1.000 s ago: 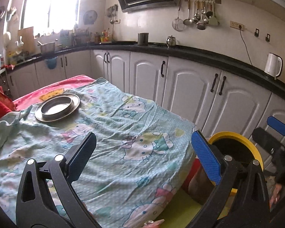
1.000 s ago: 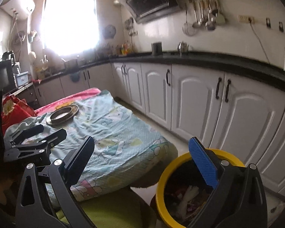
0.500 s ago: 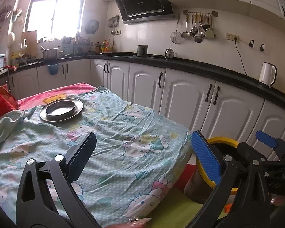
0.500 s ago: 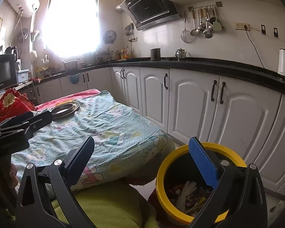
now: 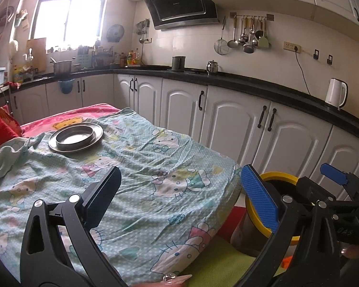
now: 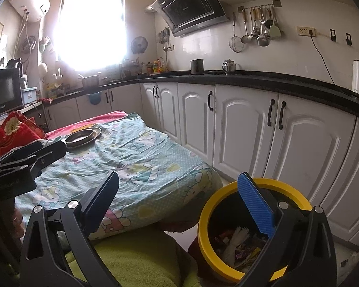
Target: Collect trash
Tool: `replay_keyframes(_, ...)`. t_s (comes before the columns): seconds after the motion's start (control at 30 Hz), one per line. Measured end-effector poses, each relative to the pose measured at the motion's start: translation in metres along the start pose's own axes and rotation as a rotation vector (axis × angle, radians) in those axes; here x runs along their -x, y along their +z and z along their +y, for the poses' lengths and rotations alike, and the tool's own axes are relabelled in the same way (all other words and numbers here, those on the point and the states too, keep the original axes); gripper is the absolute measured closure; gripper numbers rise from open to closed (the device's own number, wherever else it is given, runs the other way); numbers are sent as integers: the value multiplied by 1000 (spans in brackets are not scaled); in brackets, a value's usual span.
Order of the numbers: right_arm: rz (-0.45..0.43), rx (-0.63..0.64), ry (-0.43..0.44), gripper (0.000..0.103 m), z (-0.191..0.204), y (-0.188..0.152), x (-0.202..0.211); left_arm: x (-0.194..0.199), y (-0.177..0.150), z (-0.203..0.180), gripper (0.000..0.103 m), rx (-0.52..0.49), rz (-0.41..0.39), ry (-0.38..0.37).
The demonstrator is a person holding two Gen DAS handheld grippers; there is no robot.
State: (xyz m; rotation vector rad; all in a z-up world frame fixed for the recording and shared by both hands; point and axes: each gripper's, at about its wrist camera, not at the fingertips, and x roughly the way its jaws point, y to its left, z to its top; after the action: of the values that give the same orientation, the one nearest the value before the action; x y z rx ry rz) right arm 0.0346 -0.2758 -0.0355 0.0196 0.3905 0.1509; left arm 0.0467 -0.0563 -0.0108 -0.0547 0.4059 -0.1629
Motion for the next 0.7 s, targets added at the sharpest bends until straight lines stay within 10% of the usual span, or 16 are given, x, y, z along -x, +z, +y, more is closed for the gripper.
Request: replay_keyframes(0.7, -2, 0, 2, 6, 1, 0, 0, 0, -2, 1, 11, 7, 0, 1)
